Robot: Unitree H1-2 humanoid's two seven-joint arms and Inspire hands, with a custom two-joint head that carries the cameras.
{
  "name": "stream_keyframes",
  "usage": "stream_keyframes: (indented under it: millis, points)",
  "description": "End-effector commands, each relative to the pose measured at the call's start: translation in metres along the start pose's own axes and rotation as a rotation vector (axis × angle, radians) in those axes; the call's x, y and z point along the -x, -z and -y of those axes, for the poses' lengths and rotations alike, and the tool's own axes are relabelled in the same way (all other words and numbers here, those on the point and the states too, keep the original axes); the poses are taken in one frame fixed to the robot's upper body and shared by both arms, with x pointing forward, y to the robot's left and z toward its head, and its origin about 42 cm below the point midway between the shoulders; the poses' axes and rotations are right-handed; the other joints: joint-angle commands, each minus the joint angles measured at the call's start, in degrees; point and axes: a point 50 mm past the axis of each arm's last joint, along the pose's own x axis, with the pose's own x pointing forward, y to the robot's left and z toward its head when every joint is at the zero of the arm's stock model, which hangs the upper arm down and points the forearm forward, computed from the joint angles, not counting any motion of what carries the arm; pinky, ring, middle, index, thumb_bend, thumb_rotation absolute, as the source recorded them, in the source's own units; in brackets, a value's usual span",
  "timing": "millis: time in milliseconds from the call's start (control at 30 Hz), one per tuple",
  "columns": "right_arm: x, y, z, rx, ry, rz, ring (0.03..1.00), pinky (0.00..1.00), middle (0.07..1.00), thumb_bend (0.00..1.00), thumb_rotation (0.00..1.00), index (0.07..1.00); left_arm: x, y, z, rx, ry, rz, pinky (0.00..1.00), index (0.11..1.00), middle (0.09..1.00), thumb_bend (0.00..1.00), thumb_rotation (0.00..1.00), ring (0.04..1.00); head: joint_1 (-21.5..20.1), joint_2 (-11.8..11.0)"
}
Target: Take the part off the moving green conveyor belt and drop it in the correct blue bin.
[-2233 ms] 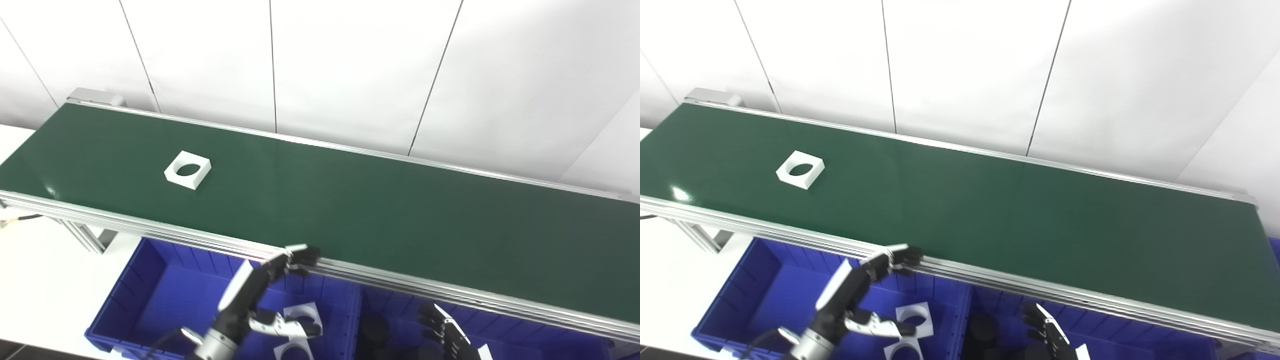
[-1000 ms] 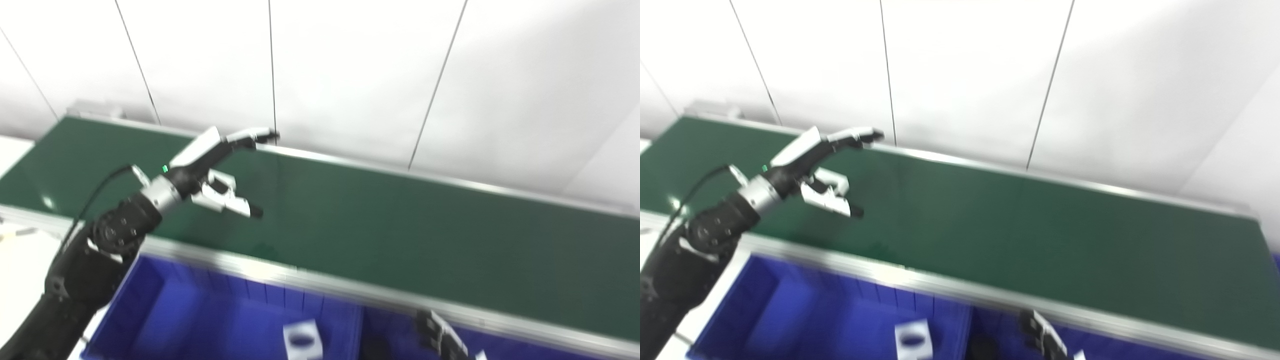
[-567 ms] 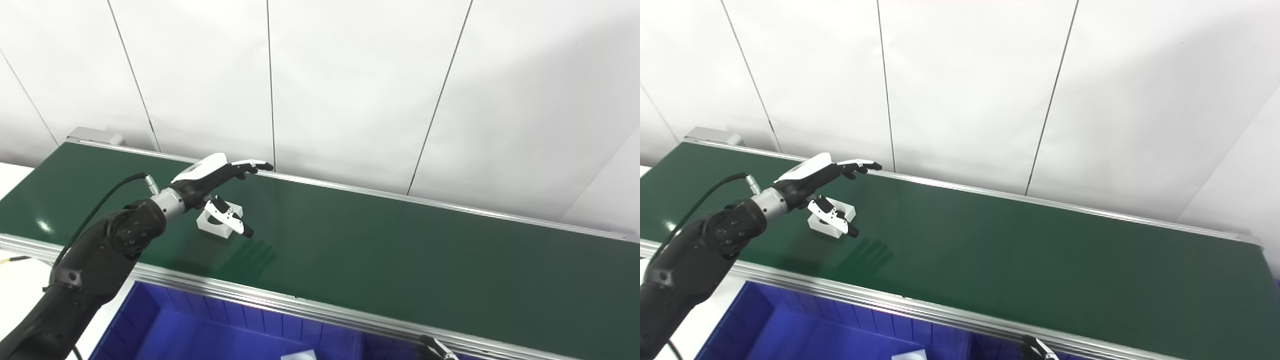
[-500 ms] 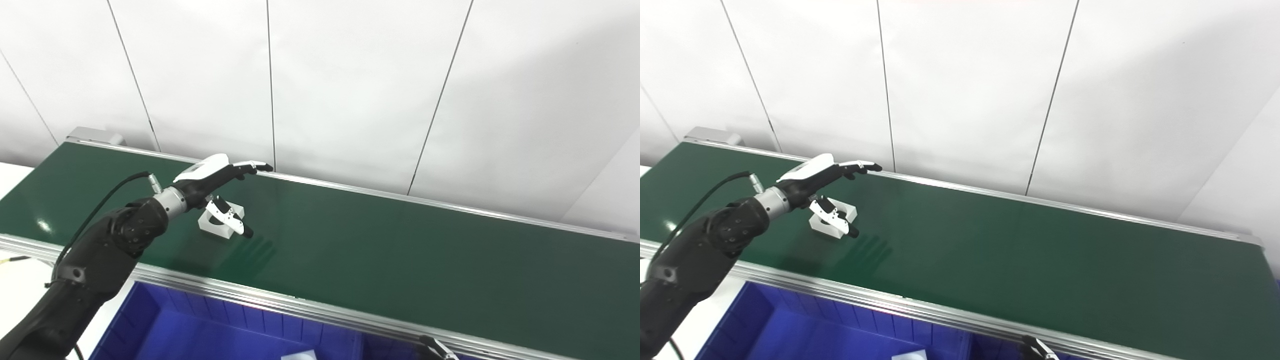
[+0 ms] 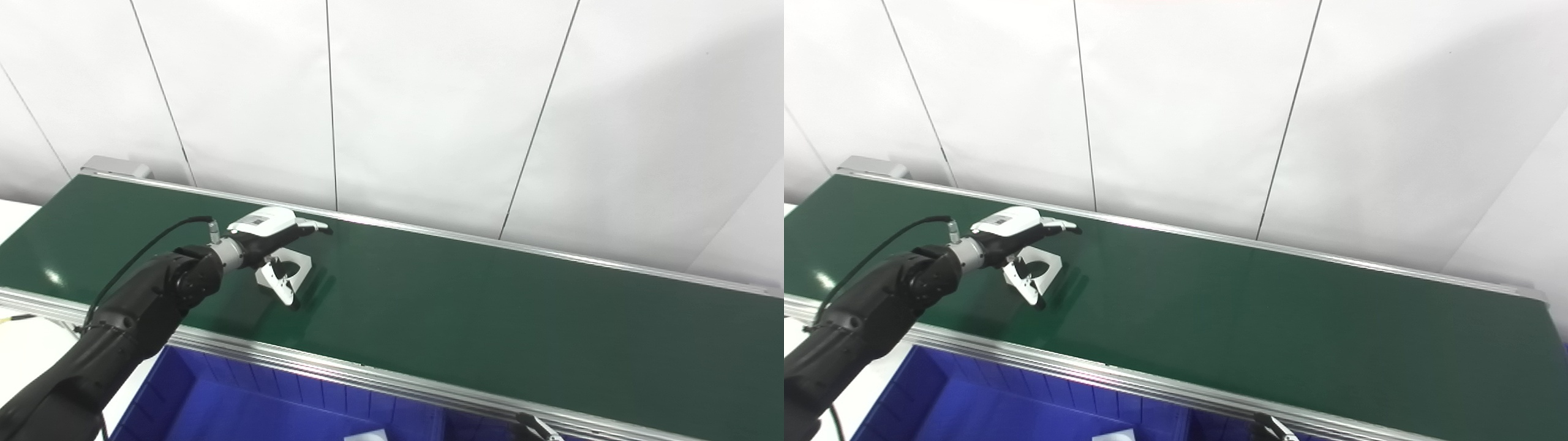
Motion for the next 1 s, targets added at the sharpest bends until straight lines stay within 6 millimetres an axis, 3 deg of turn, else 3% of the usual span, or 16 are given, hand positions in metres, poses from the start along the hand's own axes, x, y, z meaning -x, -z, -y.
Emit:
stream_keyframes:
  millis: [0, 67, 267, 500, 800, 833, 900, 933, 967]
  points:
    - [-0.002, -0.012, 0.004, -0.001, 0.013, 0.088, 0.796, 0.73, 0.803, 0.81, 0.2, 0.843, -0.007, -0.001, -0.032, -0.075, -0.067, 0.005, 0.93, 0.906, 0.932, 0.95, 0.15, 0.94, 0.03, 0.17]
    - [-0.001, -0.012, 0.003, -0.005, 0.014, 0.088, 0.799, 0.74, 0.803, 0.81, 0.2, 0.843, -0.01, -0.003, -0.029, -0.103, -0.046, -0.003, 0.96, 0.918, 0.948, 0.94, 0.18, 0.952, 0.05, 0.22]
    - [0.001, -0.014, 0.004, 0.004, 0.016, 0.093, 0.794, 0.73, 0.802, 0.81, 0.2, 0.846, -0.02, -0.009, -0.022, -0.129, 0.004, -0.055, 1.0, 0.934, 0.974, 0.89, 0.11, 0.977, 0.05, 0.54]
    - [0.004, -0.015, 0.004, 0.0, 0.018, 0.095, 0.797, 0.75, 0.801, 0.8, 0.2, 0.848, -0.03, -0.013, -0.02, -0.155, 0.01, -0.094, 0.99, 0.931, 0.97, 0.85, 0.01, 0.974, -0.04, 0.83]
    - [0.009, -0.019, 0.0, -0.009, 0.03, 0.1, 0.789, 0.74, 0.796, 0.8, 0.19, 0.845, -0.043, -0.012, -0.017, -0.164, 0.001, -0.12, 0.97, 0.921, 0.96, 0.76, 0.0, 0.962, -0.33, 1.44]
    - [0.009, -0.019, 0.0, -0.007, 0.029, 0.1, 0.788, 0.73, 0.798, 0.8, 0.2, 0.846, -0.044, -0.013, -0.017, -0.141, -0.004, -0.127, 0.86, 0.907, 0.928, 0.72, 0.0, 0.871, -0.36, 1.6]
    - [0.01, -0.019, 0.001, -0.003, 0.03, 0.101, 0.787, 0.73, 0.798, 0.8, 0.21, 0.847, -0.047, -0.015, -0.016, -0.102, -0.003, -0.141, 0.8, 0.899, 0.908, 0.7, 0.0, 0.814, -0.38, 1.7]
    - [0.01, -0.02, 0.001, -0.002, 0.031, 0.102, 0.784, 0.73, 0.797, 0.8, 0.21, 0.846, -0.048, -0.016, -0.016, -0.089, 0.001, -0.148, 0.65, 0.865, 0.858, 0.64, 0.0, 0.726, -0.38, 1.74]
    - [0.01, -0.02, 0.0, 0.001, 0.032, 0.103, 0.782, 0.73, 0.796, 0.8, 0.21, 0.846, -0.049, -0.017, -0.016, -0.085, 0.02, -0.16, 0.6, 0.853, 0.841, 0.62, 0.0, 0.696, -0.37, 1.82]
